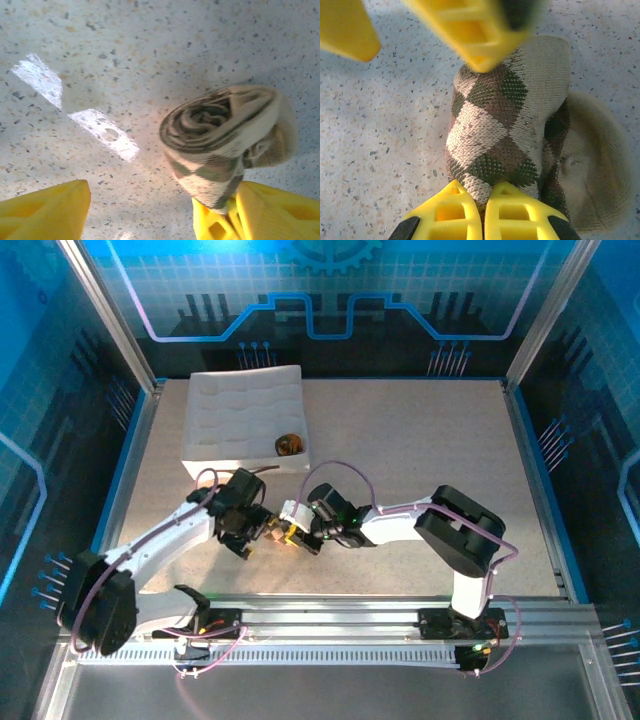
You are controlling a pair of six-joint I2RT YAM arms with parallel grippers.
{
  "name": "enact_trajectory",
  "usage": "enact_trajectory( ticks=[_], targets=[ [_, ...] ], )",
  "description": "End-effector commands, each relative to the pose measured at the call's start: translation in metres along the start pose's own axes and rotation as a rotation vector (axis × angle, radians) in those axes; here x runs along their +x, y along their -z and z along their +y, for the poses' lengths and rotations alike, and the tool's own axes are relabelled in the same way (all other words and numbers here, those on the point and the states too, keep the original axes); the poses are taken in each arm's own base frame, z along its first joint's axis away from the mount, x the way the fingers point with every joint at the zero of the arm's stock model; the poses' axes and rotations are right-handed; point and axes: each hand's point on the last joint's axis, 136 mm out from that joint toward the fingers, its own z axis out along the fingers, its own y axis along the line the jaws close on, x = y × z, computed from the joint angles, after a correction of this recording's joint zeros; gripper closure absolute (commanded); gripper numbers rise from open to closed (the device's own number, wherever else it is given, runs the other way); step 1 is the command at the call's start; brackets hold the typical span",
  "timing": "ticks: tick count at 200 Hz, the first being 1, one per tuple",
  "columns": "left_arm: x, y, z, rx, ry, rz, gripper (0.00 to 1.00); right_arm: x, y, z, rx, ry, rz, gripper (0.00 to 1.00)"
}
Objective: Roll the socks
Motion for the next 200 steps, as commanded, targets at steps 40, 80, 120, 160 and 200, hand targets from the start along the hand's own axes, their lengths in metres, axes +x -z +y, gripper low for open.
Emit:
enact_trajectory(
  ticks=[40,80,120,160,200],
  targets=[
    [0.003,-0.013,-0.032,0.179,0.017,0.003,0.28,0.108,-0.004,0.011,-0.147,-0.41,0.367,1.0],
    [0.007,-0.042,-0.027,0.101,0.016,0.024,0.38,0.11,-0.005,0.009,-0.187,-0.505,0.397,1.0],
    [0.001,-0.063,0.009,-0.134,0.048,-0.007,0.63,0.105,-0.004,0.007,-0.204,-0.556,0.383,1.0],
    [0.011,-0.063,0.056,-0.428,0.071,0.054,0.9,0.07,0.009,0.006,-0.154,-0.329,0.252,0.85],
    [0.013,-0.057,0.052,-0.466,0.065,0.063,0.9,0.008,0.053,-0.007,0.145,0.066,-0.076,0.51]
  ],
)
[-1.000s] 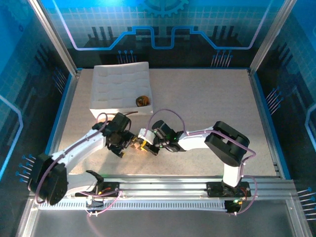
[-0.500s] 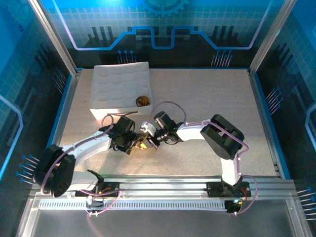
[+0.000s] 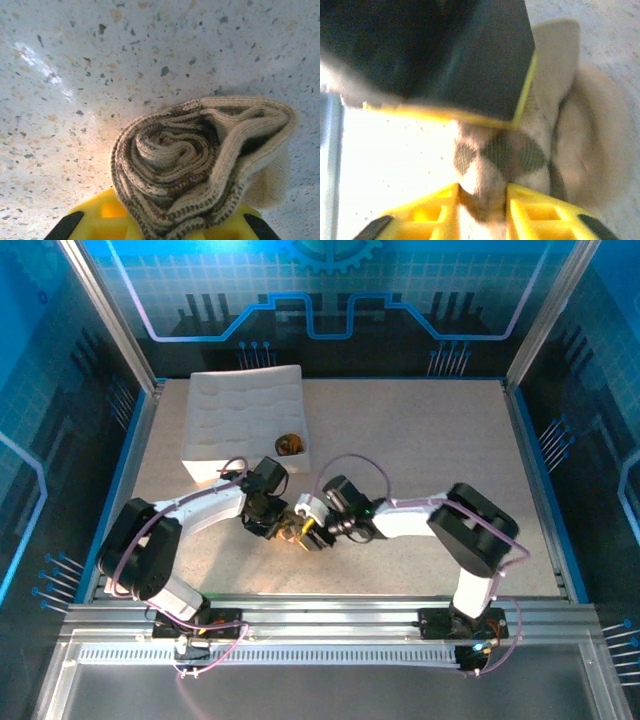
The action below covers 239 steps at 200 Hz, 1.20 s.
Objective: Roll the socks
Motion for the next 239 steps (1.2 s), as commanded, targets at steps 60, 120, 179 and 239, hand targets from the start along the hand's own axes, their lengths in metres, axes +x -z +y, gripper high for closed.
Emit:
enact_trajectory(
  ticks=[60,120,179,239],
  targets=[
    [0.003,-0.017,0.068,-0.381,-0.002,0.04,0.9,-0.032,0.015,0.006,0.32,0.471,-0.1,0.45],
    [0.001,-0.022,0.055,-0.365,-0.009,0.072,0.91,-0.041,-0.017,-0.003,0.358,0.488,-0.042,0.46],
    [0.001,-0.011,0.039,-0.284,-0.033,0.069,0.84,0.005,-0.036,-0.021,0.329,0.333,0.119,0.88],
    [0.005,0.023,0.021,-0.1,0.016,0.047,0.42,0.045,-0.034,-0.013,0.17,0.115,0.178,1.0]
  ],
)
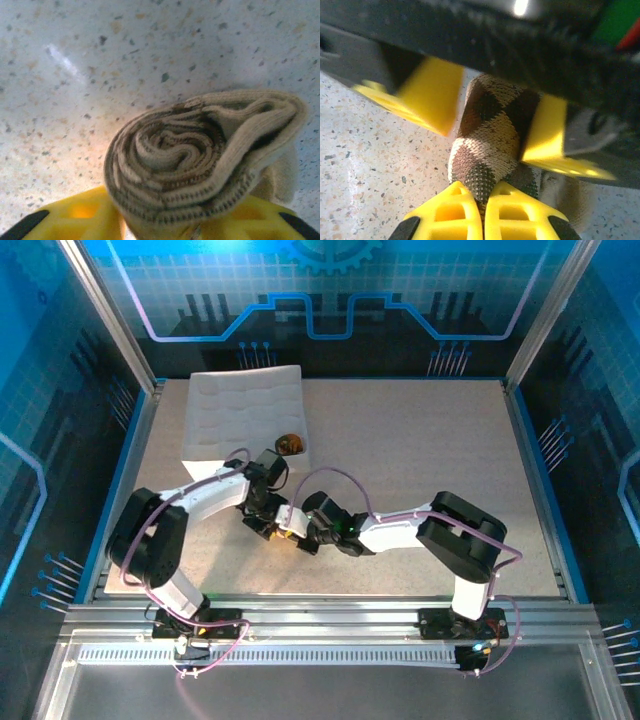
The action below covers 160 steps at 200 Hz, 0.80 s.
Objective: Roll the socks
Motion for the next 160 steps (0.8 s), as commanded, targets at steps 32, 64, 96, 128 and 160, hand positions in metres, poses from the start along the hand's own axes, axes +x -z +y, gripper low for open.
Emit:
enact_trajectory(
  ticks=[32,64,96,128,160],
  targets=[
    [-0.001,0.022,0.016,0.107,0.116,-0.034,0.16,0.086,-0.003,0.021,-0.183,-0.296,0.242,1.0],
    [-0.004,0.025,0.01,0.149,0.159,-0.047,0.01,0.092,-0.005,0.023,-0.228,-0.373,0.265,1.0],
    [-0.004,0.022,-0.004,0.15,0.202,-0.041,0.01,0.097,-0.007,0.027,-0.25,-0.408,0.294,1.0],
    [-0.005,0.018,-0.021,0.141,0.201,-0.043,0.01,0.101,-0.008,0.025,-0.246,-0.449,0.306,1.0],
    [-0.01,0.008,-0.039,0.121,0.177,-0.061,0.01,0.102,-0.008,0.026,-0.244,-0.456,0.31,1.0]
  ],
)
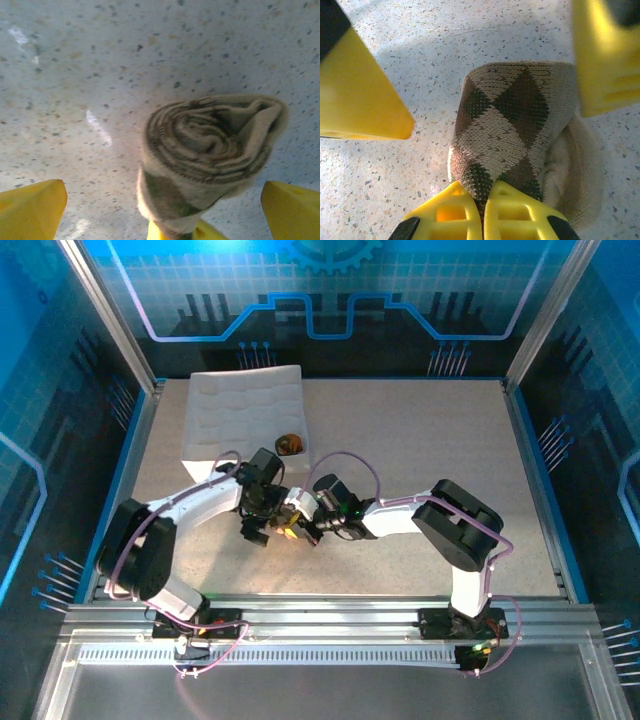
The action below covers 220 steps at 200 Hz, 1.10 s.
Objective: Roll the socks
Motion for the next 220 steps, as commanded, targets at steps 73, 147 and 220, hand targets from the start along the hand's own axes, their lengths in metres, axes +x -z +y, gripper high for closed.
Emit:
enact_trajectory(
  ticks=[73,147,220],
  targets=[
    [0.026,-0.033,-0.008,-0.22,-0.123,0.087,0.01,0.107,-0.003,-0.004,0.022,-0.162,0.331,1.0],
    [0.037,-0.037,0.011,-0.318,-0.197,0.12,0.5,0.107,0.001,-0.008,0.045,-0.16,0.332,1.0],
    [0.036,0.016,0.011,-0.148,-0.168,0.095,0.93,0.053,0.024,-0.01,0.112,-0.115,0.19,0.81]
  ],
)
